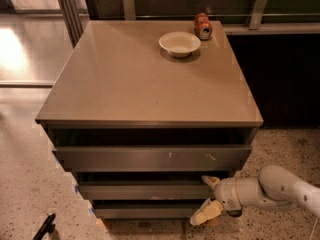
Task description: Open middle drawer
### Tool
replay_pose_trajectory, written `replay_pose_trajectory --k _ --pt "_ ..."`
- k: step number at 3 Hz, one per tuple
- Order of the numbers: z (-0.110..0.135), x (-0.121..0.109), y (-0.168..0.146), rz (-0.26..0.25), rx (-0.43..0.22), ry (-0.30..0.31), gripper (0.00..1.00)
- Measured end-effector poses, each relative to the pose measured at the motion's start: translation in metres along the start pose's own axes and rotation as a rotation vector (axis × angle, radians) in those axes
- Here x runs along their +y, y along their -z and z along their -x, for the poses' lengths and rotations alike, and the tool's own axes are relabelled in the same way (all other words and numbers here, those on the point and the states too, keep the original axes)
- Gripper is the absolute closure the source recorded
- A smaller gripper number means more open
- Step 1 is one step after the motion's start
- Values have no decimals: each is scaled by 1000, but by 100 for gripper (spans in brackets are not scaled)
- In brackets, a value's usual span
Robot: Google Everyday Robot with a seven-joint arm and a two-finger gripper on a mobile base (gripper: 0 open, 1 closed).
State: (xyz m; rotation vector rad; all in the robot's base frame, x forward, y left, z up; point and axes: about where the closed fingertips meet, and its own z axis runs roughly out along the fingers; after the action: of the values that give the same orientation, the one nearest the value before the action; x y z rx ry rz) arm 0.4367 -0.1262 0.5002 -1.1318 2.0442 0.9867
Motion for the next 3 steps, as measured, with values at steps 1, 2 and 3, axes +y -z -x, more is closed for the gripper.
replay_pose_trajectory --k 1,2,3 --pt "-1 0 -4 -1 23 5 0" --pt "9 -4 -29 -2 74 20 0" --pt "9 -4 -29 -2 74 20 0"
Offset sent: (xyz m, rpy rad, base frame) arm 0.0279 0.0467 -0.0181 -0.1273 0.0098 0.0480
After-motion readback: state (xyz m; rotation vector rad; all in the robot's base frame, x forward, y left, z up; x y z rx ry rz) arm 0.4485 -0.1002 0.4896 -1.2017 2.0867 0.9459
